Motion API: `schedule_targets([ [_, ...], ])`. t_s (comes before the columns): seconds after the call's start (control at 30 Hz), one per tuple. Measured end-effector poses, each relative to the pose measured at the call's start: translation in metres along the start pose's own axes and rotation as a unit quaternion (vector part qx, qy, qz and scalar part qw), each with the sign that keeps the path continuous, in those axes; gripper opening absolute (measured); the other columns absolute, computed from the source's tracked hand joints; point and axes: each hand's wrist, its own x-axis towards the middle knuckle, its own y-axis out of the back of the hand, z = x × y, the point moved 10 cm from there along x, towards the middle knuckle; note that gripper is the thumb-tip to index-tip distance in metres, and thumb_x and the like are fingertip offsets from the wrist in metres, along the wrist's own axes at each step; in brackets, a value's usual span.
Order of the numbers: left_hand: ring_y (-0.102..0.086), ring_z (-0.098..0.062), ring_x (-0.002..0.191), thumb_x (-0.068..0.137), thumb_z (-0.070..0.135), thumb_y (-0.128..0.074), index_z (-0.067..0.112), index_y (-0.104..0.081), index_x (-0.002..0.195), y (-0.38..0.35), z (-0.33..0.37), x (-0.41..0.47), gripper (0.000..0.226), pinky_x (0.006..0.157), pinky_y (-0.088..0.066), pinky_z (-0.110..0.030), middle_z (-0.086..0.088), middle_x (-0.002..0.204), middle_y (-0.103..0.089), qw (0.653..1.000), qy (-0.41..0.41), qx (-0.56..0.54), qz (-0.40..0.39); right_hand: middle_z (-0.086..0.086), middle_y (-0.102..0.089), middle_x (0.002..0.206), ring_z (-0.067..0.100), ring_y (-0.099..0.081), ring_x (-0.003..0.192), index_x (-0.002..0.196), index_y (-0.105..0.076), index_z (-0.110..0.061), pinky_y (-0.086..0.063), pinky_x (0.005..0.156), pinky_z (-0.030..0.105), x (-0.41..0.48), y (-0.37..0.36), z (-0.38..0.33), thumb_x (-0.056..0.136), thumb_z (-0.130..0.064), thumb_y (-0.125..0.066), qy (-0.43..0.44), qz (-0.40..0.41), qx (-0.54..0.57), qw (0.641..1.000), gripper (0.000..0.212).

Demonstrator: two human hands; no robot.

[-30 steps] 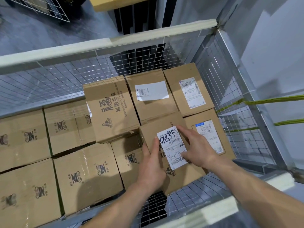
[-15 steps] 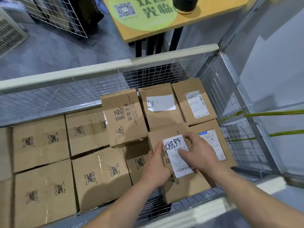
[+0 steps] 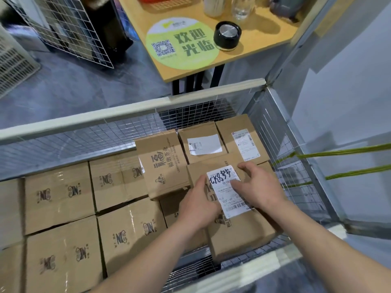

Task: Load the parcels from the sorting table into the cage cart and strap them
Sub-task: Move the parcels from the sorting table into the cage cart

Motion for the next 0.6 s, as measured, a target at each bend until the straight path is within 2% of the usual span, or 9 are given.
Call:
schedule_targets([
  [0.07,-0.052,-0.012,0.102,0.084,0.045,-0.072,0.041,-0.028,0.148,0.018,0.016,-0.003,0.078,0.085,-0.046,-0.027,0.018,0.125,-0.051,0.999,-0.023,0.019,0.015,-0.002,-0.059,0.136,0.024,-0.058,0.120,0.137,-0.050,-0.035,-0.050,0.094,0.039,-0.001,0.012,-0.010,0.079,-0.053,-0.069,0.000,0.017,0.023,1.000,0.064],
  [0.13,-0.050,-0.010,0.104,0.088,0.032,-0.069,0.041,-0.028,0.148,0.039,0.028,0.002,0.074,0.081,-0.044,-0.024,0.018,0.136,-0.046,0.997,-0.048,0.053,0.039,0.000,-0.057,0.136,0.024,-0.055,0.121,0.142,-0.042,-0.034,-0.048,0.090,0.038,-0.001,0.020,-0.022,0.080,-0.054,-0.068,-0.001,0.039,0.043,0.998,0.070],
  [0.2,-0.050,-0.015,0.117,0.088,0.021,-0.064,0.039,-0.028,0.149,0.061,0.037,0.013,0.073,0.086,-0.042,-0.025,0.008,0.149,-0.038,0.991,-0.069,0.096,0.068,0.001,-0.054,0.137,0.026,-0.053,0.122,0.149,-0.030,-0.035,-0.045,0.091,0.038,0.001,0.020,-0.031,0.081,-0.054,-0.067,-0.016,0.058,0.087,0.994,0.080],
  [0.27,-0.053,-0.021,0.119,0.087,0.018,-0.062,0.038,-0.027,0.150,0.081,0.042,0.028,0.075,0.092,-0.048,-0.033,0.004,0.150,-0.034,0.983,-0.085,0.137,0.086,0.000,-0.054,0.134,0.027,-0.055,0.119,0.150,-0.020,-0.043,-0.048,0.095,0.045,0.006,0.007,-0.035,0.075,-0.057,-0.069,-0.038,0.059,0.167,0.984,0.090],
  [0.33,-0.054,-0.022,0.118,0.087,0.017,-0.061,0.035,-0.029,0.151,0.091,0.040,0.047,0.074,0.093,-0.050,-0.037,0.004,0.150,-0.034,0.973,-0.102,0.187,0.086,-0.006,-0.058,0.122,0.024,-0.060,0.107,0.145,-0.017,-0.051,-0.053,0.088,0.050,0.011,-0.014,-0.038,0.067,-0.057,-0.070,-0.056,0.046,0.238,0.968,0.094],
  [0.4,-0.052,-0.021,0.123,0.088,0.011,-0.058,0.033,-0.033,0.149,0.092,0.030,0.063,0.070,0.096,-0.048,-0.038,0.008,0.152,-0.034,0.962,-0.108,0.238,0.074,-0.010,-0.061,0.113,0.021,-0.062,0.102,0.141,-0.020,-0.049,-0.055,0.085,0.051,0.014,-0.038,-0.040,0.066,-0.048,-0.073,-0.067,0.033,0.278,0.958,0.092],
  [0.5,-0.049,-0.021,0.128,0.090,0.011,-0.058,0.033,-0.042,0.143,0.098,0.013,0.074,0.059,0.100,-0.047,-0.041,0.011,0.153,-0.034,0.954,-0.106,0.272,0.074,-0.009,-0.057,0.124,0.023,-0.059,0.109,0.142,-0.020,-0.044,-0.052,0.092,0.051,0.018,-0.057,-0.043,0.068,-0.048,-0.076,-0.067,0.033,0.270,0.960,0.093],
  [0.6,-0.043,-0.024,0.133,0.091,0.024,-0.064,0.026,-0.046,0.138,0.116,-0.008,0.070,0.051,0.102,-0.045,-0.046,0.004,0.154,-0.033,0.952,-0.064,0.262,0.144,0.004,-0.032,0.147,0.030,-0.044,0.127,0.149,-0.012,-0.037,-0.044,0.102,0.053,0.033,-0.053,-0.048,0.064,-0.053,-0.080,-0.052,0.034,0.168,0.984,0.110],
])
